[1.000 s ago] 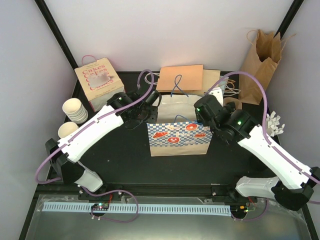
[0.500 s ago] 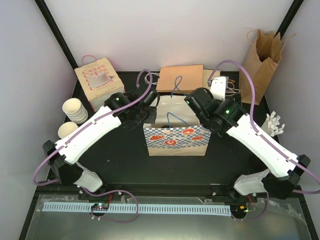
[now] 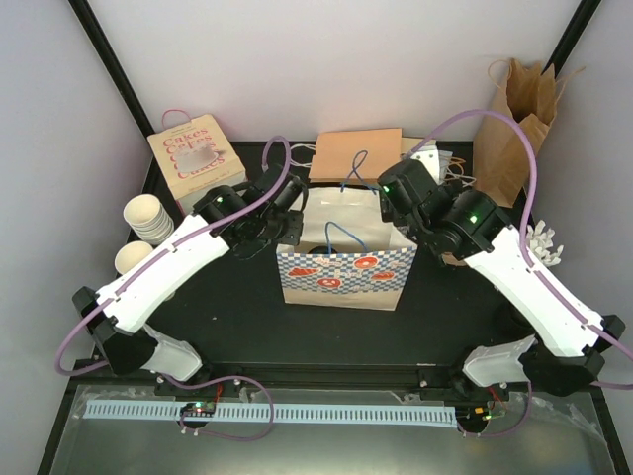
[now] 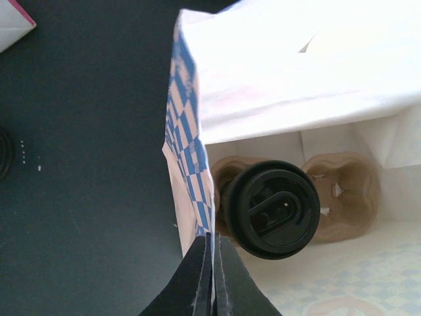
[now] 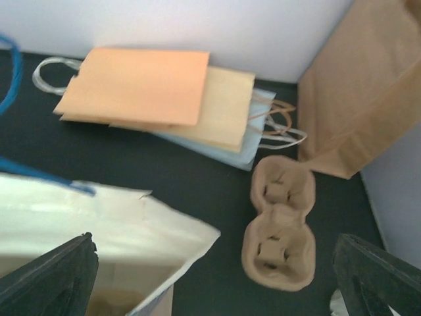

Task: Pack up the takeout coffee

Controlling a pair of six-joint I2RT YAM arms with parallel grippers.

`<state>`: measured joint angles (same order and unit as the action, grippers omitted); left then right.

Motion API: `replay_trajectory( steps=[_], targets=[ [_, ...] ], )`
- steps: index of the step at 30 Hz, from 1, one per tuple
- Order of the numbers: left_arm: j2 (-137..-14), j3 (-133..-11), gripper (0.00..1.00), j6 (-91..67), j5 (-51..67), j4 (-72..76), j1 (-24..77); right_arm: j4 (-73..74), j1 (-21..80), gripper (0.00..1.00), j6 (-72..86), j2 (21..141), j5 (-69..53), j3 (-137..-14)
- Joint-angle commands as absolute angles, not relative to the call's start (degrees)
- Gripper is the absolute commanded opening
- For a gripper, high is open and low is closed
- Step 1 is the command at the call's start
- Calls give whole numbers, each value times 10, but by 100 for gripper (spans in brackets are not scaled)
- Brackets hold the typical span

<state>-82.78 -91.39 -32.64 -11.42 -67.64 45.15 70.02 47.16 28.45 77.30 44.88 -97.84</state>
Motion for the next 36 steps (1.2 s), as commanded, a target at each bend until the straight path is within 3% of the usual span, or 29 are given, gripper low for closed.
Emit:
replay_trajectory(
  steps=[1,13,25,32,36],
  targets=[
    [-794,-917,1,-286,-135,-658,452,733,469,100,298,739,354,-955],
    [-693,-844,1,-171,-99,-570,451,656,468,100,131,686,204,-895],
    [-571,-706,2,-108,-65,-439,452,695,471,100,86,710,166,-923],
    [-543,-668,2,-94,-58,-418,452,639,481,99,48,656,35,-896],
    [-521,-640,1,-91,-44,-392,452,631,509,98,34,652,28,-892]
  ],
)
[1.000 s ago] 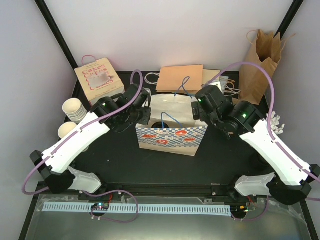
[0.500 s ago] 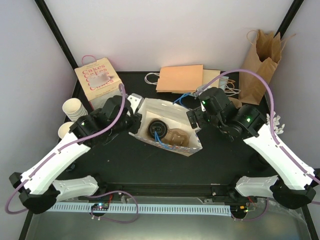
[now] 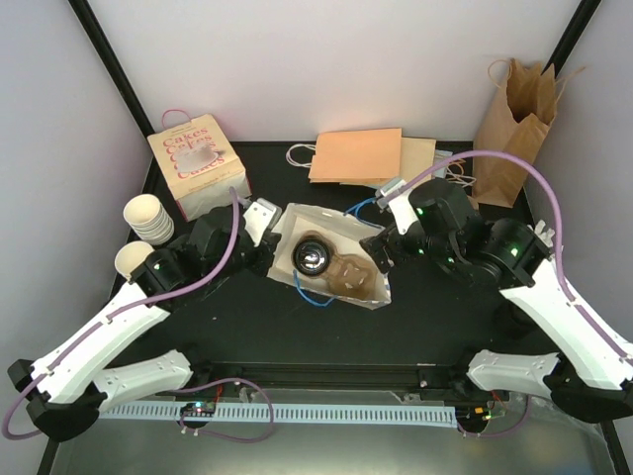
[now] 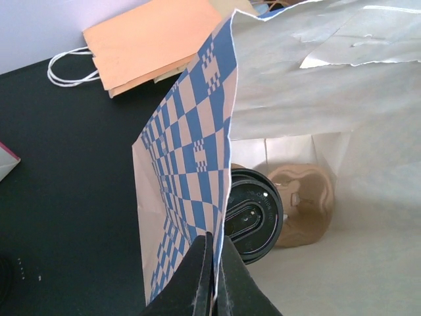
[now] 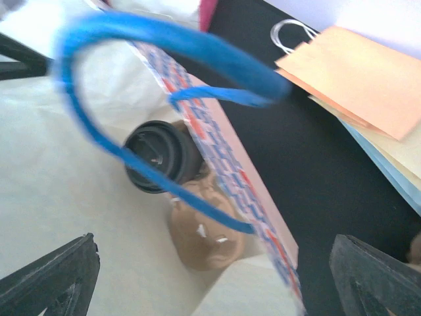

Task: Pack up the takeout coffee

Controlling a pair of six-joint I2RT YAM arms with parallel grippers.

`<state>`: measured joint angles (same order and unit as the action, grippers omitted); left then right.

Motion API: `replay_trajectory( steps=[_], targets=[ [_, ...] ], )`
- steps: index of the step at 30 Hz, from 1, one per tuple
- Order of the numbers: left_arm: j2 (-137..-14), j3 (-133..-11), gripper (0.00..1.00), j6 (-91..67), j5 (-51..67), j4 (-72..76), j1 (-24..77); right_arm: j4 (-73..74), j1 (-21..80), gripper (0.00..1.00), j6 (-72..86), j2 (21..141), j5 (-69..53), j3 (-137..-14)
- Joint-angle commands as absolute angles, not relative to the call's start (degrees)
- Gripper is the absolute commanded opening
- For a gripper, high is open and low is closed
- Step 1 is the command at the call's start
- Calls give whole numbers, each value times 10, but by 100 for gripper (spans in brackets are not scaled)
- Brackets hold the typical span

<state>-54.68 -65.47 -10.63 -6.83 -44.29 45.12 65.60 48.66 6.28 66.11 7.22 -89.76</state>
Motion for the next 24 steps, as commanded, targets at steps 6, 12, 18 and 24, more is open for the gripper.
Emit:
replay_trajectory(
  steps=[6,12,18,24],
  targets=[
    [-500,-618,2,-87,-42,-372,452,638,556,95,20,678,82,-902],
    [-497,-616,2,-85,-40,-374,452,631,583,88,4,699,107,-907],
    [-489,-608,2,-82,-38,-367,452,600,588,81,-5,694,119,-890],
    [-486,-607,1,-80,-38,-365,452,592,587,77,-30,687,147,-877]
  ],
)
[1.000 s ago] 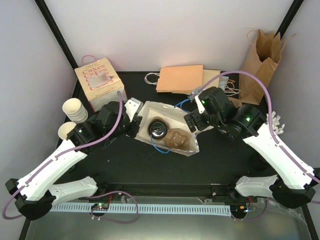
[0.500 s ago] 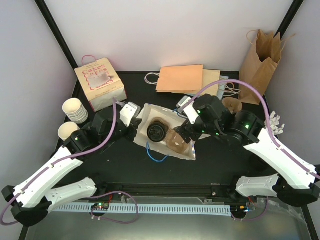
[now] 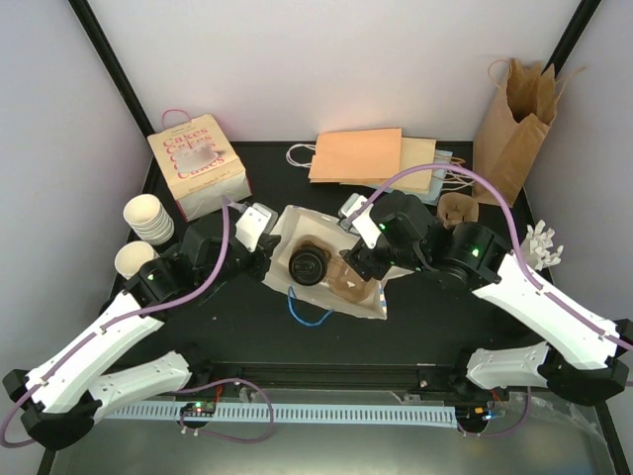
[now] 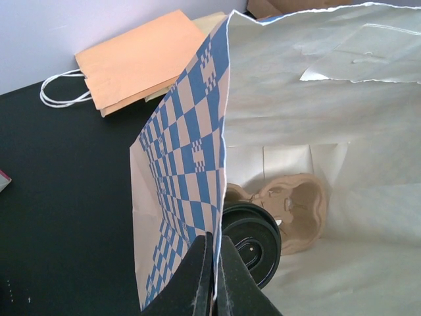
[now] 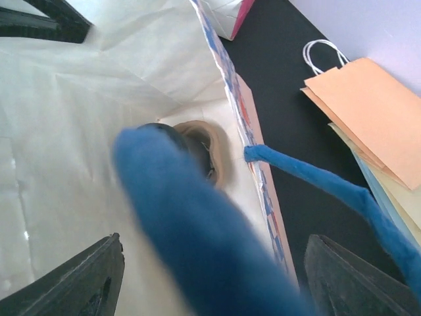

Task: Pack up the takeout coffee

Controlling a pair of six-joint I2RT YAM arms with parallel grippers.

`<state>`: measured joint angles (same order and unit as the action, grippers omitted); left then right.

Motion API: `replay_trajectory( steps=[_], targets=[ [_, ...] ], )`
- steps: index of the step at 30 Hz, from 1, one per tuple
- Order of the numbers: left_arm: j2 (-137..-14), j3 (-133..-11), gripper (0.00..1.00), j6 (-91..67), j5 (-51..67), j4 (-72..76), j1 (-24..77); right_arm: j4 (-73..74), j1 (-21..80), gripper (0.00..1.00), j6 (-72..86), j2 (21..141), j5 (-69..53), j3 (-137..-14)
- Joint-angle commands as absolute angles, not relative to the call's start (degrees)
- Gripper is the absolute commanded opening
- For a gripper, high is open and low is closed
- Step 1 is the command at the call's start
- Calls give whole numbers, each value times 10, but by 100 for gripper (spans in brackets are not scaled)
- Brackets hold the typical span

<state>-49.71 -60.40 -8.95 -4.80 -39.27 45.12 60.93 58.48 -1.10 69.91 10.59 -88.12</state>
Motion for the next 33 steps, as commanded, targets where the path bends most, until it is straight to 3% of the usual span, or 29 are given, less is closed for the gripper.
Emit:
replay_trajectory(
  steps=[1,5,17,22,29,33],
  targets=[
    [-486,-608,2,-80,-38,-365,452,595,588,75,-28,686,162,-881],
    [-486,-606,2,-79,-38,-366,452,592,588,63,-27,668,199,-881],
    [-478,-601,2,-80,-39,-367,452,607,587,61,-29,659,198,-846],
    [-473,-597,2,-82,-39,-366,452,594,587,46,-37,659,200,-842],
    [-465,-584,2,-90,-36,-353,452,551,587,16,-61,652,163,-847],
    [-466,-584,1,-93,-33,-348,452,533,588,8,-68,648,148,-851]
  ],
)
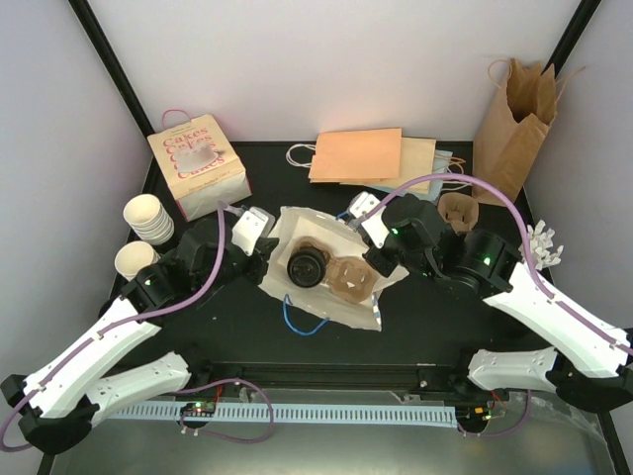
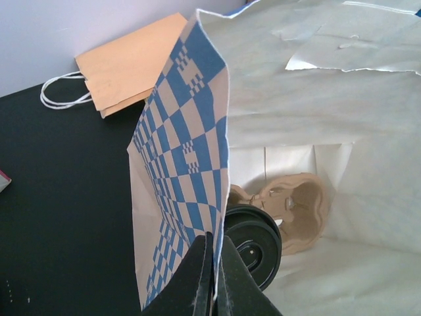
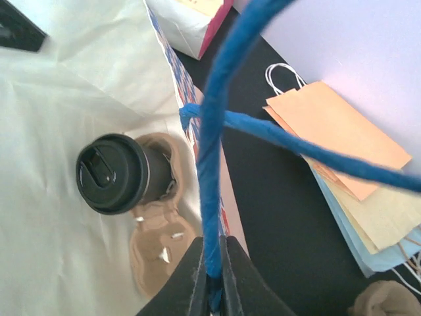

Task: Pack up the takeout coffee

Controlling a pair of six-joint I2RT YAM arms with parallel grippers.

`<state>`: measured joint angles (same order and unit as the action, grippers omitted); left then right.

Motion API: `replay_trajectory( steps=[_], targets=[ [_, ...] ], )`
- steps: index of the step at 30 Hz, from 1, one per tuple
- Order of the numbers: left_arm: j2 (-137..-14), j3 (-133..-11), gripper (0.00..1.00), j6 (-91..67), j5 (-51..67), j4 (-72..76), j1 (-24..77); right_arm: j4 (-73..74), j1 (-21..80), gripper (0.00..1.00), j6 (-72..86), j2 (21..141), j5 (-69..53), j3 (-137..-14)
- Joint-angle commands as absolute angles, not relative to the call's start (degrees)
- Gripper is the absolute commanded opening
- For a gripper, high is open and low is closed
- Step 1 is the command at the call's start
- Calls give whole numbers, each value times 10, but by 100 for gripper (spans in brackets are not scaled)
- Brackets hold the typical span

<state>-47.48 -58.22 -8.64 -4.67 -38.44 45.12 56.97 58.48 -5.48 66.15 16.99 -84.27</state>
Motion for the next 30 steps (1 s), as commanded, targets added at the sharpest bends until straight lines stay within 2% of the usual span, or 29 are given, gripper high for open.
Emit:
replay_trajectory(
  steps=[1,6,21,30],
  targets=[
    [-466,-584,2,-93,-33,-346,452,531,588,6,-69,648,145,-852],
    [-459,-584,2,-94,-33,-337,452,526,588,1,-73,646,127,-870],
    [-427,-569,2,-87,-17,-315,452,517,588,1,-72,620,82,-867],
    [-405,-540,2,-79,-3,-285,452,525,590,1,-70,600,9,-846]
  ],
)
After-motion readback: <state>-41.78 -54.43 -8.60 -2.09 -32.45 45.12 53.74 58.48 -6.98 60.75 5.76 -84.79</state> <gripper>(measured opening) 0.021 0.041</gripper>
